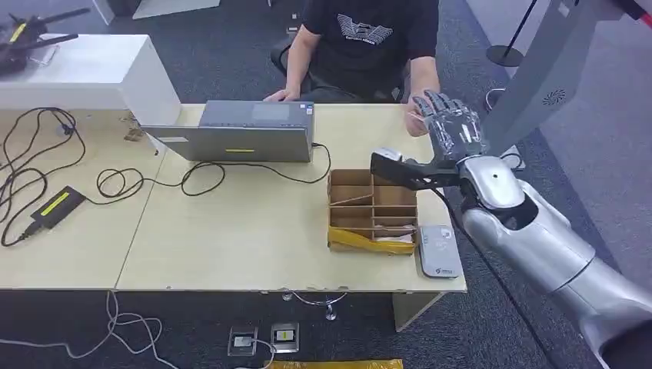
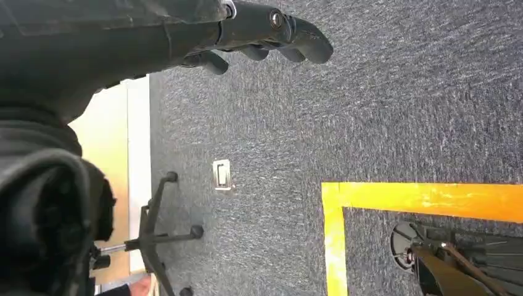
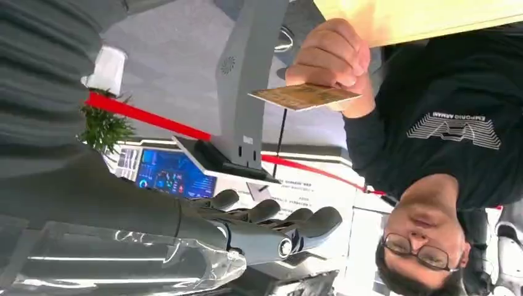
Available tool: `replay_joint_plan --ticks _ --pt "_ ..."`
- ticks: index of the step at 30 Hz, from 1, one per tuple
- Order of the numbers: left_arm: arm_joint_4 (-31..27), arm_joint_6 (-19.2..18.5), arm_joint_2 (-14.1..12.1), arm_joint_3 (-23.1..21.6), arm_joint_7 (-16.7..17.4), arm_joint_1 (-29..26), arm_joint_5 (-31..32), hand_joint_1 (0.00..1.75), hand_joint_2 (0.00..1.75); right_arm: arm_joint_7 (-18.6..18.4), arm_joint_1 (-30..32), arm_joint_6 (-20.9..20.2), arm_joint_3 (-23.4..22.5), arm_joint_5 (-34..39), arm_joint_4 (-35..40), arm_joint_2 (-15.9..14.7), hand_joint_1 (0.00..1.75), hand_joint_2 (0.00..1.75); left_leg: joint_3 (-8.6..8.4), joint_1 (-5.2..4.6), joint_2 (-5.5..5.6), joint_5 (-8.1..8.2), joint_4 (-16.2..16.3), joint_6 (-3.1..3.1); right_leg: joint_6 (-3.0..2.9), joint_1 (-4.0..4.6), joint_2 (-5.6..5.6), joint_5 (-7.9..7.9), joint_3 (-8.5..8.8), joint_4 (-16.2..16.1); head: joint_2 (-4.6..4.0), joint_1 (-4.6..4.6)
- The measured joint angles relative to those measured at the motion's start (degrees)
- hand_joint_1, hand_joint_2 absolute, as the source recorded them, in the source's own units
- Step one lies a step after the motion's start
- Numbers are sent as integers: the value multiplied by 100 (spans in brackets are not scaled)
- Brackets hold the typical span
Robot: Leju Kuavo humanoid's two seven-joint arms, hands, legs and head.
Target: Pass the card to the sensor for recognition and then transmit it.
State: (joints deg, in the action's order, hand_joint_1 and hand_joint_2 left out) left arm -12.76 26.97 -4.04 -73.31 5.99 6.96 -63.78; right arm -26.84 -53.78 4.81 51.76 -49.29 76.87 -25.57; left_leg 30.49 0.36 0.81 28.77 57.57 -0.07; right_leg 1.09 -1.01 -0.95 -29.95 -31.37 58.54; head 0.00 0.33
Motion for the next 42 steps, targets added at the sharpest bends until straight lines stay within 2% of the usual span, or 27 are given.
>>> replay_joint_plan --ticks 12,21,36,37,38,42 --pt "0 -50 2 0 0 0 15 0 0 -140 125 149 -20 518 -116 -15 0 175 -1 0 -1 0 1 0 0 0 1 0 -1 0 2 0" --pt "0 -81 -13 -2 0 0 33 0 0 -352 181 170 -7 330 -175 -116 0 175 0 0 -1 0 1 0 0 0 1 0 -1 0 2 2" --pt "0 -81 -20 -2 2 0 33 0 0 -398 282 225 -2 227 -175 -179 0 175 -1 0 -1 0 1 0 0 0 2 0 -1 0 2 0" --pt "0 -79 -20 -2 2 0 31 0 0 -400 283 227 -2 217 -175 -181 147 175 -1 0 -1 0 1 0 0 0 2 0 -1 0 2 0" --pt "0 -79 -20 -2 2 0 26 0 0 -404 283 234 -2 192 -175 -186 175 175 -1 0 -1 0 1 0 0 0 2 0 0 0 2 0" --pt "0 -64 -17 -2 39 0 13 0 0 -439 280 181 41 -103 -175 -188 175 175 0 0 -1 0 0 0 0 0 2 0 0 0 2 2"
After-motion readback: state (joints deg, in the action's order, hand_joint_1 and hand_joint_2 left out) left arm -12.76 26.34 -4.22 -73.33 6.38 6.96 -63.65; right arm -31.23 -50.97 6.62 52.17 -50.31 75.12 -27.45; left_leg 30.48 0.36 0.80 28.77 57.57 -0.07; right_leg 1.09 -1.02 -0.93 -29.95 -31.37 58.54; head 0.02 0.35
